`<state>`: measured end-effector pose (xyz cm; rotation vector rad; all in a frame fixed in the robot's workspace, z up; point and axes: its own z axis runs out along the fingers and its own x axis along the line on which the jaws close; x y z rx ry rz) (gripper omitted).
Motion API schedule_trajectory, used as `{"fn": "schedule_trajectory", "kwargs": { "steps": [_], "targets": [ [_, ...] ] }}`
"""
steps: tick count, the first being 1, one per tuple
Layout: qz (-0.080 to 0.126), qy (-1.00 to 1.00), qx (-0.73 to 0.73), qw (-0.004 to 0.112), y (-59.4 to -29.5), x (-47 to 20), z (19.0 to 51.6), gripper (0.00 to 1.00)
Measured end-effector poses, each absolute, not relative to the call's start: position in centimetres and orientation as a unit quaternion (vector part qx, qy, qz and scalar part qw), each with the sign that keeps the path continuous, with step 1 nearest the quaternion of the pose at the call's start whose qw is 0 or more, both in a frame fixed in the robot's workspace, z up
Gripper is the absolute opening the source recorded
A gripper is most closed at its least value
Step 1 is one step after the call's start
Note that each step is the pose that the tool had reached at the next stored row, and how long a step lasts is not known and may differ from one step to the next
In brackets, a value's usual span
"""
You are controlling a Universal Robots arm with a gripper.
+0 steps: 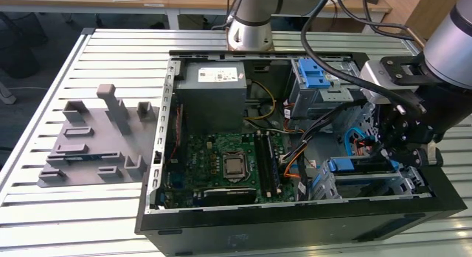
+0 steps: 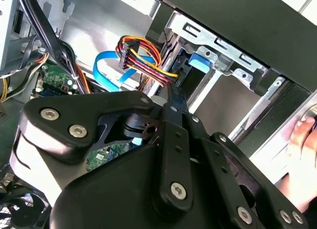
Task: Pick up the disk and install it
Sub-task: 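Insert the first disk wire, then insert the second disk wire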
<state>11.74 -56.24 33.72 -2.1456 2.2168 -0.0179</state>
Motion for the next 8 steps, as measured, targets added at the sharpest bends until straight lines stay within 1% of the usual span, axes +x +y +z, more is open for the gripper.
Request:
{"fn": "schedule_trajectory", "kwargs": {
  "steps": [8],
  "targets": [
    [-0.006,0.718,-0.695,0.028,-56.24,11.2,33.72,0.11]
  ]
}}
